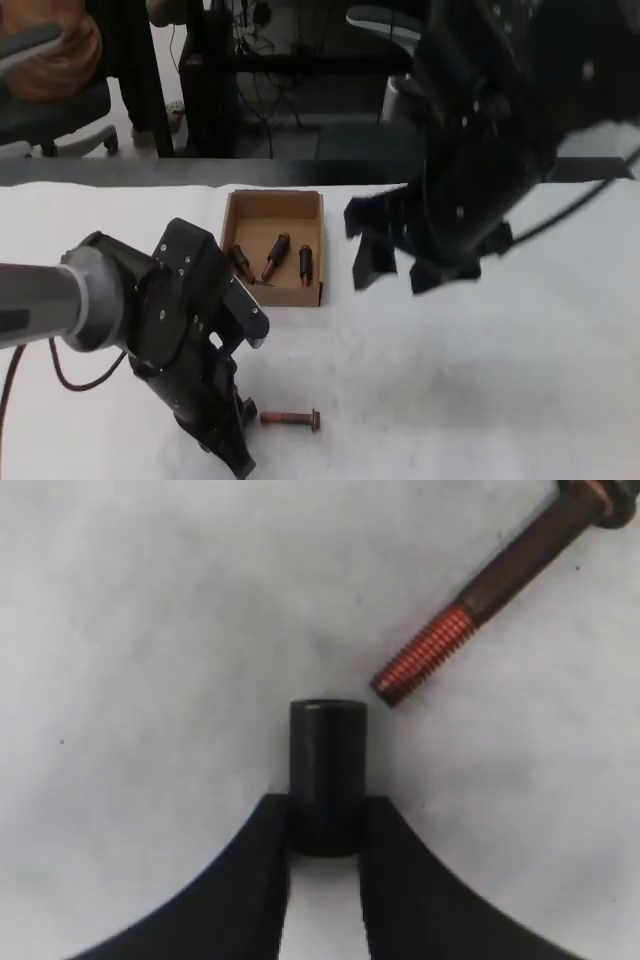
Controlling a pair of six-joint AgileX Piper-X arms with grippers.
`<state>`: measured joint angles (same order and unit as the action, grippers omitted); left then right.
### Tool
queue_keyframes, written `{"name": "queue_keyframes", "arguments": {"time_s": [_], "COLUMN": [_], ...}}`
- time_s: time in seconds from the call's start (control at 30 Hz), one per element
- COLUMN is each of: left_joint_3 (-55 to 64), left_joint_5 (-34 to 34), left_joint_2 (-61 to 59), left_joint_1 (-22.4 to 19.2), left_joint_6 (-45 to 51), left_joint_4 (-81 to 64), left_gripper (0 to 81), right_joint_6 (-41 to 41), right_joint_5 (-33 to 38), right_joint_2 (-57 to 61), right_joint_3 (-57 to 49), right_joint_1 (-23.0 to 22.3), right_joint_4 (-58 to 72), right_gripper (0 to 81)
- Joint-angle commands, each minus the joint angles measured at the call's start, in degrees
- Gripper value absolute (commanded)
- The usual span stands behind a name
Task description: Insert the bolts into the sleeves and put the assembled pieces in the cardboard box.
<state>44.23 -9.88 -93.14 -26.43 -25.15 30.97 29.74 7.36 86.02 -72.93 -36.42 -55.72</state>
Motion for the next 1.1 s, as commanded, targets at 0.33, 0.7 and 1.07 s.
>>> {"name": "queue_keyframes", "arguments": {"time_s": [0.33,0.7,1.07], "left_joint_3": [0.9,0.9,0.8], "left_joint_5": [1.3,0.6,0.8], "left_joint_2": [-1.2,-1.2,-1.2], "left_joint_1": [-0.1,-0.1,0.0], "left_joint_6": [2.6,1.5,2.9], "left_joint_4": [-5.4,-4.5,-0.6], "left_gripper": [49.6,0.6,33.7], "right_joint_6": [20.5,20.9,21.7], "right_joint_5": [4.1,6.3,8.9], "right_joint_2": [-1.0,-1.2,-2.4], "right_joint_3": [6.4,6.4,6.2], "right_joint_1": [-13.3,-14.1,-14.1], "right_joint_4": [19.5,19.8,23.7], "right_gripper": [70.0,70.0,70.0]}}
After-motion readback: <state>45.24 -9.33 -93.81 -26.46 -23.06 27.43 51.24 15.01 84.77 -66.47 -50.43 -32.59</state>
